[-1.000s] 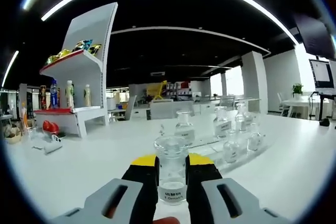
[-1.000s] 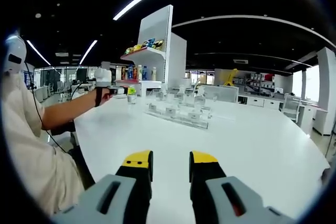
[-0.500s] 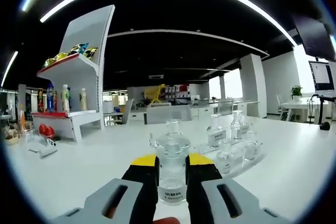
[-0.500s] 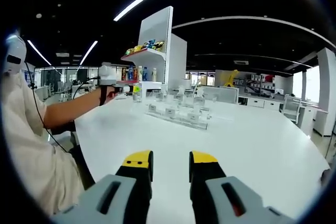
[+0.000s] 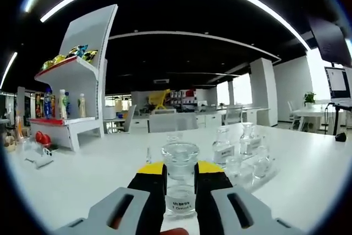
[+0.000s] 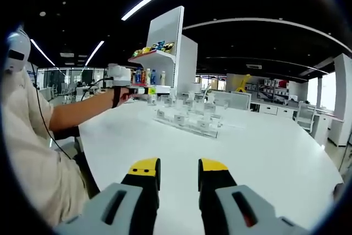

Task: Identify the label on the chemical reagent bottle, grasp the chemical reagent bottle, and place it in the designated position on the reagent rack

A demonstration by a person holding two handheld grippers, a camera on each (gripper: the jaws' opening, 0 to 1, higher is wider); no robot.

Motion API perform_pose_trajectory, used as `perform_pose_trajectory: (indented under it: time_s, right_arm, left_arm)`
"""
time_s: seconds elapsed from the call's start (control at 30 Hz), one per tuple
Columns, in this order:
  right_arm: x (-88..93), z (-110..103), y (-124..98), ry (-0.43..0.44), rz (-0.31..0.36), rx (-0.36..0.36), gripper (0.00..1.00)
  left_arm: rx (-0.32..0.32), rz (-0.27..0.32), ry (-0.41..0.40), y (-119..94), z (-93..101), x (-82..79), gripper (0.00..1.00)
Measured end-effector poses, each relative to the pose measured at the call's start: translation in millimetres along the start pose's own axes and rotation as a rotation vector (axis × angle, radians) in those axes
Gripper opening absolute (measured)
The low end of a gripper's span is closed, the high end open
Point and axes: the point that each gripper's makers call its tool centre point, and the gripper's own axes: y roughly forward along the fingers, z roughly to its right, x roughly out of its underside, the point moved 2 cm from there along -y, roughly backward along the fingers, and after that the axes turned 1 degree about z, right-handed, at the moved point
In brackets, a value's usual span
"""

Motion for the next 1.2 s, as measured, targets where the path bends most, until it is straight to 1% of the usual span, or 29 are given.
perform_pose_trajectory:
  time_s: [0.07, 0.13, 0.17, 0.3, 0.4, 0.57, 0.67, 0.73, 0.83, 0.97, 1.2]
  right_arm:
    - [0.0, -1, 0, -0.004, -0.001, -0.005, 0.27]
    - [-0.9, -1, -1, -0.006, 0.001, -0.006, 0.27]
    - [-2.6, 0, -1, 0.000, 0.013, -0.008, 0.27]
    - [-0.3, 4, -2, 0.002, 0.011, -0.004, 0.27]
    - [1.6, 6, -3, 0.006, 0.016, -0.006, 0.27]
    - [4.1, 13, -8, 0.014, 0.027, 0.006, 0.27]
    - [5.8, 18, -12, 0.019, 0.028, 0.019, 0.27]
    - [6.6, 20, -13, 0.023, 0.028, 0.025, 0.27]
    - [5.9, 21, -13, 0.019, 0.026, 0.028, 0.27]
    - [4.1, 19, -13, 0.013, 0.027, 0.023, 0.27]
    - [5.5, 20, -12, 0.014, 0.024, 0.023, 0.27]
  left_arm:
    - [-0.001, -0.002, 0.000, 7, 0.9, -1.9, 0.20]
    - [-0.005, 0.003, 0.000, 10, 0.5, -3.2, 0.20]
    - [-0.012, 0.009, -0.002, 15, -1.3, -4.0, 0.20]
    - [-0.036, 0.007, -0.022, 24, -7.5, -2.1, 0.20]
    - [-0.055, 0.024, -0.047, 29, -8.2, -1.2, 0.20]
    - [-0.086, 0.032, -0.040, 40, -6.0, 2.2, 0.20]
    - [-0.098, 0.037, -0.055, 44, -5.2, 5.5, 0.20]
    - [-0.109, 0.030, -0.081, 47, -4.4, 10.4, 0.20]
    - [-0.115, 0.027, -0.073, 50, -2.3, 14.2, 0.20]
    - [-0.137, 0.050, -0.078, 50, -4.5, 11.6, 0.20]
    - [-0.142, 0.072, -0.064, 55, -3.1, 10.7, 0.20]
